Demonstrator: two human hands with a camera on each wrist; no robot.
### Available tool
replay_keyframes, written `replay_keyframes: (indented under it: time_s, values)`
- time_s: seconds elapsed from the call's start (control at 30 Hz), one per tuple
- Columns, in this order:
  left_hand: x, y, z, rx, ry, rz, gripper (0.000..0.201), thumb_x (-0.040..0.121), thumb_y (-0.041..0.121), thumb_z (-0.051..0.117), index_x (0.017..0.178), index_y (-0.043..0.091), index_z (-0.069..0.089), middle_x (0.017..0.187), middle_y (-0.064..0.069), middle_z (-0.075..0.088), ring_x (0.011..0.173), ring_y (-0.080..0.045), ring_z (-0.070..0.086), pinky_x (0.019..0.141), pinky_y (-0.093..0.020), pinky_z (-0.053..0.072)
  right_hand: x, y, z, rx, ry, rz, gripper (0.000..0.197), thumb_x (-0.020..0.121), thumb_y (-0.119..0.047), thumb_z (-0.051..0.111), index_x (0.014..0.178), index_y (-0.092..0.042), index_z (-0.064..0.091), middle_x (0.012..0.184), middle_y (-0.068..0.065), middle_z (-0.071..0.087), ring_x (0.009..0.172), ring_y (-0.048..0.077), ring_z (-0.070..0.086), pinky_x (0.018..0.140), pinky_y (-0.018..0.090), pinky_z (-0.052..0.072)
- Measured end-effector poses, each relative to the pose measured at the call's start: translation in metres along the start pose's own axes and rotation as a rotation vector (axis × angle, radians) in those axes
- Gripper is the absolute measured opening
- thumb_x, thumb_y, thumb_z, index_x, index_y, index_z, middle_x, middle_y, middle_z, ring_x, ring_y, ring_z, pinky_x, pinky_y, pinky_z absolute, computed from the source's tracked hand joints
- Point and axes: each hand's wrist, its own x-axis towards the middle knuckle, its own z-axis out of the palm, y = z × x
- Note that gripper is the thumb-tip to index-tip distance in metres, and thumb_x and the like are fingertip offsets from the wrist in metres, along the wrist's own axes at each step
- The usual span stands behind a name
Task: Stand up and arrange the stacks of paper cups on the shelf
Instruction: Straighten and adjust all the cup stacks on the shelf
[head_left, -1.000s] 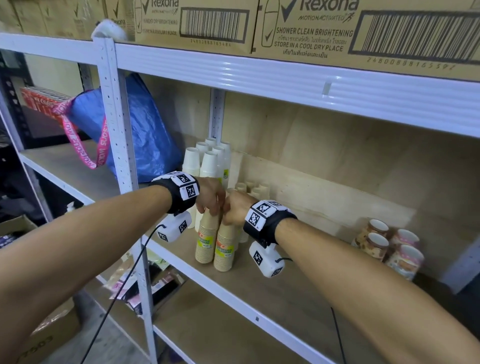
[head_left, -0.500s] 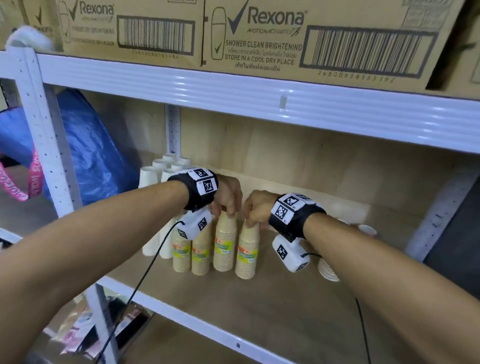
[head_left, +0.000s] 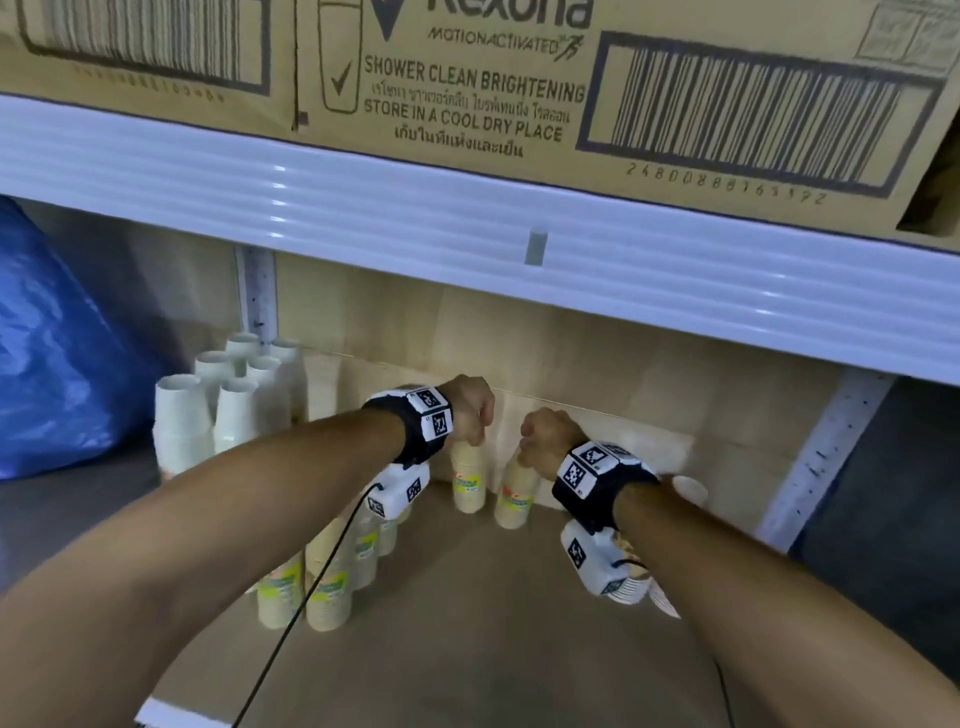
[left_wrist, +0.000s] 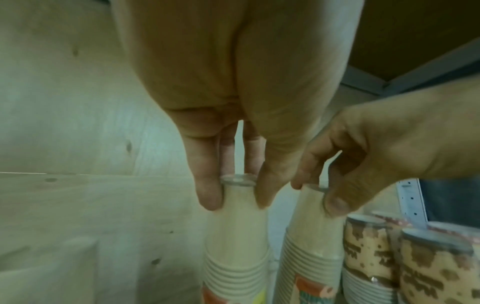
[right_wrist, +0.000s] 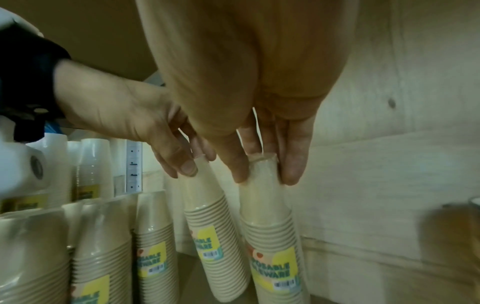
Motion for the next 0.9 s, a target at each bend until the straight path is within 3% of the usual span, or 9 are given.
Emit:
replay_keyframes:
  time_s: [0.17, 0.27, 0.33, 0.43, 0.5, 0.6, 0.7, 0.8, 0.9]
  values:
    - [0.024, 0.002, 0.019, 0.061, 0.039, 0.045, 0.033, 0.086, 0.003, 0.064, 0.119, 0.009, 0.064, 0.124, -0.009, 0.060, 0.108, -0.026, 0.061, 0.073, -0.022, 0.044, 0.024, 0.011, 0.013, 0.035, -0.007, 0.010, 0.008, 0.084, -0.018, 0.053, 0.088, -0.012, 0.057, 0.103, 0.010, 0.062, 0.096, 0.031, 0.062, 0.074, 0.030, 0.050]
    - [0.035, -0.001, 0.027, 0.062, 0.064, 0.049, 0.033, 0.086, 0.002, 0.063, 0.119, 0.008, 0.065, 0.124, -0.010, 0.062, 0.108, -0.026, 0.062, 0.073, -0.022, 0.043, 0.036, 0.014, 0.019, 0.062, -0.003, 0.021, 0.014, 0.084, -0.019, 0.051, 0.094, -0.014, 0.060, 0.108, 0.010, 0.062, 0.098, 0.031, 0.061, 0.076, 0.029, 0.049]
    - [0.040, -0.004, 0.029, 0.058, 0.059, 0.051, 0.031, 0.086, 0.002, 0.063, 0.116, 0.006, 0.066, 0.121, -0.011, 0.064, 0.105, -0.026, 0.063, 0.071, -0.022, 0.043, 0.043, 0.016, 0.024, 0.060, -0.006, 0.024, 0.023, 0.086, -0.019, 0.052, 0.106, -0.013, 0.061, 0.116, 0.011, 0.059, 0.105, 0.032, 0.059, 0.081, 0.030, 0.048]
    - [0.048, -0.007, 0.031, 0.047, 0.040, 0.033, 0.028, 0.086, 0.002, 0.063, 0.114, 0.003, 0.068, 0.117, -0.014, 0.066, 0.093, -0.026, 0.063, 0.067, -0.024, 0.043, 0.054, 0.016, 0.030, 0.055, 0.000, 0.028, 0.028, 0.088, -0.018, 0.054, 0.115, -0.012, 0.060, 0.123, 0.013, 0.057, 0.110, 0.033, 0.057, 0.084, 0.030, 0.046]
    - [0.052, -0.009, 0.032, 0.048, 0.046, 0.037, 0.024, 0.085, 0.002, 0.064, 0.109, 0.001, 0.069, 0.112, -0.016, 0.068, 0.083, -0.023, 0.060, 0.064, -0.026, 0.042, 0.061, 0.015, 0.032, 0.065, 0.008, 0.036, 0.026, 0.089, -0.019, 0.053, 0.113, -0.013, 0.060, 0.121, 0.013, 0.059, 0.108, 0.033, 0.058, 0.083, 0.032, 0.047]
    - [0.059, -0.009, 0.033, 0.082, 0.076, 0.043, 0.017, 0.087, 0.004, 0.060, 0.102, 0.003, 0.068, 0.107, -0.016, 0.068, 0.093, -0.028, 0.065, 0.063, -0.026, 0.041, 0.067, 0.011, 0.034, 0.071, 0.019, 0.036, 0.027, 0.089, -0.020, 0.052, 0.113, -0.013, 0.061, 0.120, 0.013, 0.061, 0.106, 0.032, 0.060, 0.082, 0.033, 0.048]
    - [0.068, -0.011, 0.037, 0.096, 0.089, 0.054, 0.007, 0.087, 0.005, 0.057, 0.087, 0.009, 0.063, 0.094, -0.015, 0.067, 0.089, -0.030, 0.067, 0.051, -0.021, 0.035, 0.074, 0.009, 0.035, 0.075, 0.026, 0.028, 0.022, 0.087, -0.023, 0.054, 0.106, -0.014, 0.062, 0.114, 0.011, 0.063, 0.102, 0.031, 0.061, 0.080, 0.032, 0.049]
    - [0.069, -0.012, 0.039, 0.072, 0.096, 0.045, 0.007, 0.087, 0.011, 0.060, 0.092, 0.009, 0.063, 0.101, -0.014, 0.068, 0.085, -0.030, 0.065, 0.059, -0.027, 0.039, 0.078, 0.009, 0.036, 0.077, 0.041, 0.035, 0.016, 0.081, -0.028, 0.056, 0.088, -0.015, 0.064, 0.099, 0.009, 0.066, 0.088, 0.029, 0.062, 0.072, 0.031, 0.049]
    - [0.067, -0.015, 0.040, 0.019, 0.100, 0.040, 0.012, 0.089, 0.011, 0.058, 0.099, 0.006, 0.064, 0.104, -0.015, 0.067, 0.078, -0.028, 0.058, 0.062, -0.029, 0.039, 0.080, 0.009, 0.040, 0.086, 0.064, 0.039, 0.015, 0.084, -0.025, 0.055, 0.083, -0.014, 0.064, 0.096, 0.011, 0.067, 0.093, 0.033, 0.063, 0.072, 0.030, 0.046]
